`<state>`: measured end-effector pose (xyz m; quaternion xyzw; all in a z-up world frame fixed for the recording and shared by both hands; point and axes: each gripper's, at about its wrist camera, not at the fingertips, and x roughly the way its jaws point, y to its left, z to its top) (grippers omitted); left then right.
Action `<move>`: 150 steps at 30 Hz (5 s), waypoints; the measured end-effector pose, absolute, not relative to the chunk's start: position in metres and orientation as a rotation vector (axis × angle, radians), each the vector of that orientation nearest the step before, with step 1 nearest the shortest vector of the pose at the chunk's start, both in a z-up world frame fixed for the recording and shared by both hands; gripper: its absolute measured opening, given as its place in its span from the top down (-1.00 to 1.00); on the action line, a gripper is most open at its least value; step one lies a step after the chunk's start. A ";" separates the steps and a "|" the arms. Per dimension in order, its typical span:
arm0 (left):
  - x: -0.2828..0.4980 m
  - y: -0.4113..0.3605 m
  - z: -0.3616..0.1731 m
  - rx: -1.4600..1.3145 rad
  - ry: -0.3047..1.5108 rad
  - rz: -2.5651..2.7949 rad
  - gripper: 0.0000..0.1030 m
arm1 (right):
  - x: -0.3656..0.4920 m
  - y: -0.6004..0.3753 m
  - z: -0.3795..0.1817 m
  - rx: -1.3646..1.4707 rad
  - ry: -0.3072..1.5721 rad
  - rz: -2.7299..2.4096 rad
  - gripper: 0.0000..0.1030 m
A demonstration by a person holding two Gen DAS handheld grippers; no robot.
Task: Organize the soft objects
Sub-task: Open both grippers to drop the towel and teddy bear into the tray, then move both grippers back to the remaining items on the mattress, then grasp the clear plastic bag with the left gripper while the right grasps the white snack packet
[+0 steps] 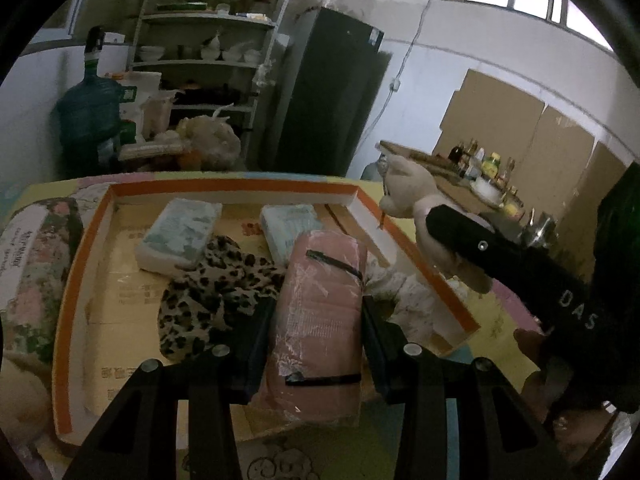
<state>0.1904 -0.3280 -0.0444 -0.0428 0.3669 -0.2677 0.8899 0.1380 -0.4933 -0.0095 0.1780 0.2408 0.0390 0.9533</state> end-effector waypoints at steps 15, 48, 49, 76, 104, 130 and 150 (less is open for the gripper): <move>0.213 -0.336 -0.072 -0.107 0.870 -0.535 0.13 | 0.160 -0.497 -0.034 0.399 0.619 0.092 0.14; 0.139 -0.263 0.015 -0.083 0.565 -0.494 -0.63 | 0.095 -0.476 -0.008 0.499 0.448 0.051 -0.48; 0.137 -0.260 0.016 -0.081 0.560 -0.493 -0.63 | 0.093 -0.473 -0.006 0.491 0.445 0.047 -0.48; 0.100 -0.110 0.036 -0.148 0.442 -0.362 -0.75 | 0.052 -0.343 0.037 0.336 0.384 0.050 -0.53; 0.118 -0.038 -0.015 0.020 0.620 -0.779 -0.75 | 0.051 -0.249 0.033 0.236 0.462 0.096 -0.53; 0.140 -0.068 -0.074 0.133 0.843 -0.788 -0.13 | 0.061 -0.241 -0.017 0.241 0.626 0.072 -0.53; 0.112 -0.017 -0.053 -0.076 0.739 -0.658 -0.10 | 0.065 -0.223 -0.057 0.222 0.786 0.058 -0.12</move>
